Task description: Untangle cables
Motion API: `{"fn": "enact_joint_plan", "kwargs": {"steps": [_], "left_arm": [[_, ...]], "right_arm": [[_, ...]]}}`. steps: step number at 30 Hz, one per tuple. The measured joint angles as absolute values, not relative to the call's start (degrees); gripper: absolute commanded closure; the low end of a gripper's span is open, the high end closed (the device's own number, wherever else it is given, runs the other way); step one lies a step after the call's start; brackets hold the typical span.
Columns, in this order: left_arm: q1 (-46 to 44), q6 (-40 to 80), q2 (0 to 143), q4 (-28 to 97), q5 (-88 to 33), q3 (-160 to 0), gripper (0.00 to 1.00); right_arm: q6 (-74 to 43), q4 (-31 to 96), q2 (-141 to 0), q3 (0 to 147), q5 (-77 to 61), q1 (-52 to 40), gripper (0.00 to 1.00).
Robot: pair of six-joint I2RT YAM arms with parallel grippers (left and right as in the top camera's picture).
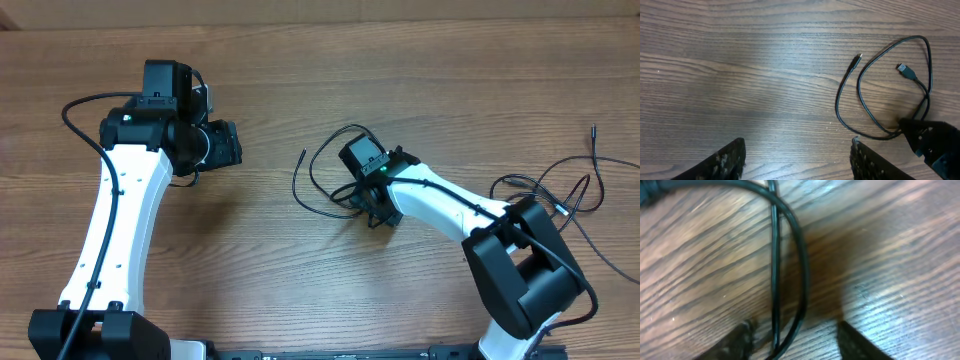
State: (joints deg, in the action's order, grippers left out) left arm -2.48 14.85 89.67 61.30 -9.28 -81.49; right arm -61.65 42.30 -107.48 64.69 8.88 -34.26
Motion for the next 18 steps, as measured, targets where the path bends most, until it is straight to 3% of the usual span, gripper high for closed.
{"fn": "enact_joint_plan", "kwargs": {"steps": [8, 13, 18], "left_arm": [[-2.5, 14.9, 89.7, 61.3, -9.2, -81.5, 0.33], [-2.5, 14.9, 89.7, 61.3, -9.1, -81.5, 0.33], [-2.5, 14.9, 89.7, 61.4, -9.1, -81.5, 0.33]], "right_arm": [[-62.6, 42.0, -106.9, 63.5, 9.4, -34.6, 0.96], [-59.9, 42.4, -106.9, 63.7, 9.3, -34.3, 0.96], [-57.2, 50.7, -106.9, 66.9, 10.6, -32.2, 0.96]]}}
